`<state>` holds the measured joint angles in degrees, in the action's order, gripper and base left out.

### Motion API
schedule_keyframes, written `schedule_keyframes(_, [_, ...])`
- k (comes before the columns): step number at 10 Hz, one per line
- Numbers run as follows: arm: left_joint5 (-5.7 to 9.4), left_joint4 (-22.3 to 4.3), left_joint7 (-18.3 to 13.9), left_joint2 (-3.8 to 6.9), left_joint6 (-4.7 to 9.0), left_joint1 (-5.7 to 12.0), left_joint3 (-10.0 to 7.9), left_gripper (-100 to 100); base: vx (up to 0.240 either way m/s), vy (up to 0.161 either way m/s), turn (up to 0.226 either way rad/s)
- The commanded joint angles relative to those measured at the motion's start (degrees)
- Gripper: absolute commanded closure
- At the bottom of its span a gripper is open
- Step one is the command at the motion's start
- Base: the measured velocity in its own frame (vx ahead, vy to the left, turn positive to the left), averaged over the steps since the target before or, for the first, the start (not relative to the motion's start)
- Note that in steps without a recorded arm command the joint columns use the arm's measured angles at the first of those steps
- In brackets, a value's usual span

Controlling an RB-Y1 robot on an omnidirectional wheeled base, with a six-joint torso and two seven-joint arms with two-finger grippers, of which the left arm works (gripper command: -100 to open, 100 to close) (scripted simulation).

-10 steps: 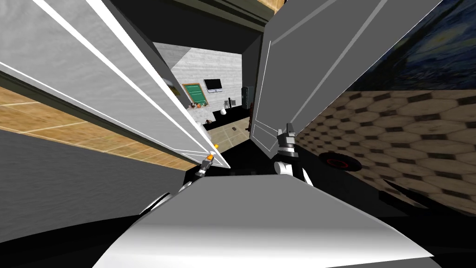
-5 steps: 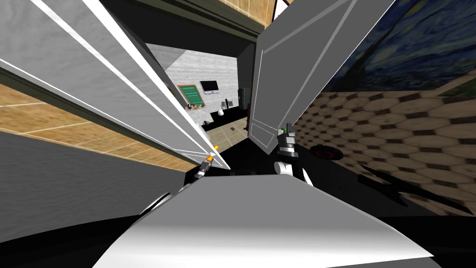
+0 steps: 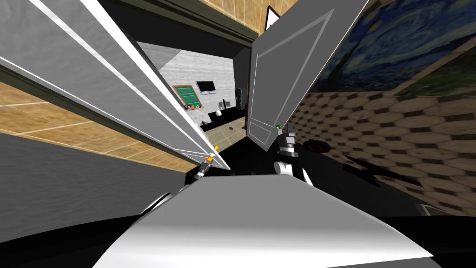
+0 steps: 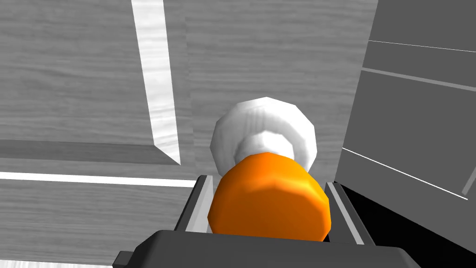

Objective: Pull the door open

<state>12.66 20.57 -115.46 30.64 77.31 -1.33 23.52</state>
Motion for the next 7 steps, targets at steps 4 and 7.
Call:
schedule_keyframes(4, [-0.17, -0.05, -0.07, -0.05, -0.27, 0.58, -0.1, 100, -0.215, 0.096, -0.172])
schedule_keyframes(7, [-0.25, -0.14, -0.11, -0.08, -0.45, 0.91, -0.18, 100, -0.202, 0.086, -0.152])
